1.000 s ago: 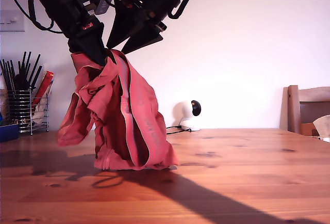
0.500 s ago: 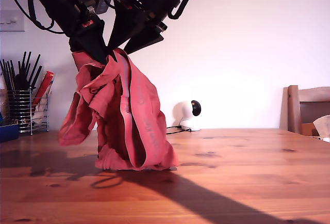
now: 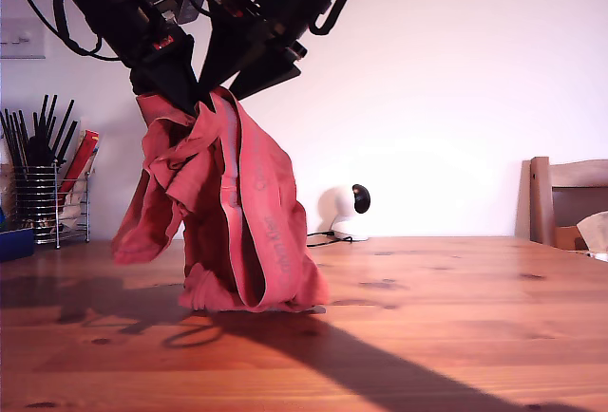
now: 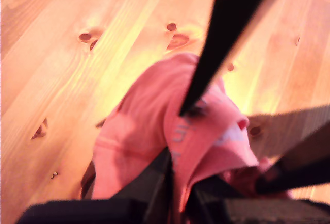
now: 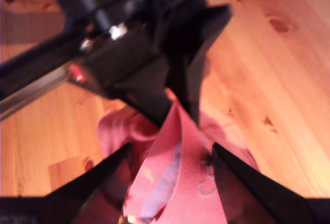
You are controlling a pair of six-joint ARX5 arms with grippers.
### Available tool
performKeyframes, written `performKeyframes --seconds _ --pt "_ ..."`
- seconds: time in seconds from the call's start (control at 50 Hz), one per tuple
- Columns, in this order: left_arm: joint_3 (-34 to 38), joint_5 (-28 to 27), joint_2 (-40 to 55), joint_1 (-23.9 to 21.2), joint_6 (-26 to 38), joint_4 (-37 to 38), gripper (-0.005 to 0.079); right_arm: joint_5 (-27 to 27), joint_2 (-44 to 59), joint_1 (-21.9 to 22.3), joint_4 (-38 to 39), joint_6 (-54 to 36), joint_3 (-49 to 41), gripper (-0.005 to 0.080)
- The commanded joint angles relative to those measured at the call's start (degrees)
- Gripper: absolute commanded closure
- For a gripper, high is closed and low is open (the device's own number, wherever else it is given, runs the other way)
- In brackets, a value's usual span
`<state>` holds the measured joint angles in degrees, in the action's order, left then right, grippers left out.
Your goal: Fold the underwear in front of you. After folding it, place it to the left side.
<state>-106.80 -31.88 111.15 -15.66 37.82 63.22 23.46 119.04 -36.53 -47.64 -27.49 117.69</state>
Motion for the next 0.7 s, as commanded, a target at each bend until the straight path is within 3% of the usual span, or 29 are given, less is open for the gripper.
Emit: performKeyframes --seconds 0.0,0.4,0.68 --pt "-0.35 -0.96 1.33 0.17 0.11 -0.22 0.0764 0.24 1.57 -0.61 0.13 -0.39 0.5 0.0312" --pt "-2.4 -3.87 1.33 0.17 0.11 2.82 0.0764 -6.43 1.7 -0.92 0.48 -1.07 0.5 0.0312" --pt "-2.4 0.87 1.33 0.11 1.14 4.15 0.0764 -8.68 1.64 -0.96 0.44 -2.4 0.5 0.0372"
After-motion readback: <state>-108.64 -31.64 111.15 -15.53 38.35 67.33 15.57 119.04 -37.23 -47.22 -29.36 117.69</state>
